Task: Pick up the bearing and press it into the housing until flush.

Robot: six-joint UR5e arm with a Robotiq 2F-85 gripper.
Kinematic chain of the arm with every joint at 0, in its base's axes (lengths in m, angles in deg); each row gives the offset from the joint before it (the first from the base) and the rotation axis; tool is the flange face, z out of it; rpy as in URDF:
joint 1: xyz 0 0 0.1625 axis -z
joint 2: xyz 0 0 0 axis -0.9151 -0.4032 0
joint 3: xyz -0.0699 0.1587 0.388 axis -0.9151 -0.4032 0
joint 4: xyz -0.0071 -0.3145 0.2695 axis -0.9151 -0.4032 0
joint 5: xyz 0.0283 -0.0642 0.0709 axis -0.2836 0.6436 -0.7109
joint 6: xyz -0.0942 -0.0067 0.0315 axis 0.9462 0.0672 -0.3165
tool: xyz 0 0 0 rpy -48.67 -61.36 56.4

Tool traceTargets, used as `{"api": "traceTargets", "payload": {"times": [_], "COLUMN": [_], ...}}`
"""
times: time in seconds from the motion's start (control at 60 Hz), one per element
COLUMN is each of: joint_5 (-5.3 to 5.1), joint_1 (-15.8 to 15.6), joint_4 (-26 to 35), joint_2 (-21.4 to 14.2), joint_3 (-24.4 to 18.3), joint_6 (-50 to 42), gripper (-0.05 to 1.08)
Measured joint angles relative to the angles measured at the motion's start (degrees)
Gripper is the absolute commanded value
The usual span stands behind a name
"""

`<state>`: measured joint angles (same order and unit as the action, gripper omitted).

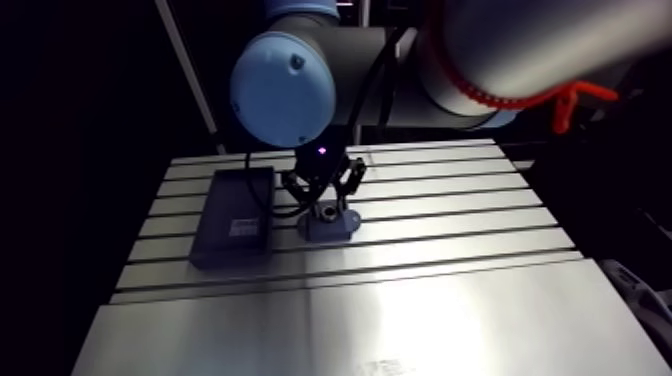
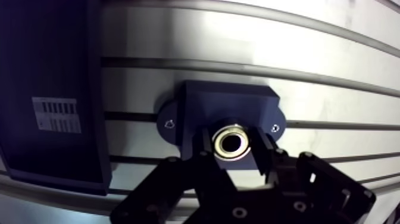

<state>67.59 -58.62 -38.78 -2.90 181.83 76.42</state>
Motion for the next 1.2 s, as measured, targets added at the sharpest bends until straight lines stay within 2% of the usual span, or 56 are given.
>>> {"api": "traceTargets", "payload": {"times": [1.2], "joint_5": [0.1], "joint_1": [0.0], "joint_4": [0.0], "joint_2": [0.0], "joint_3": [0.1], "joint_6": [0.0], "gripper": [0.61]}}
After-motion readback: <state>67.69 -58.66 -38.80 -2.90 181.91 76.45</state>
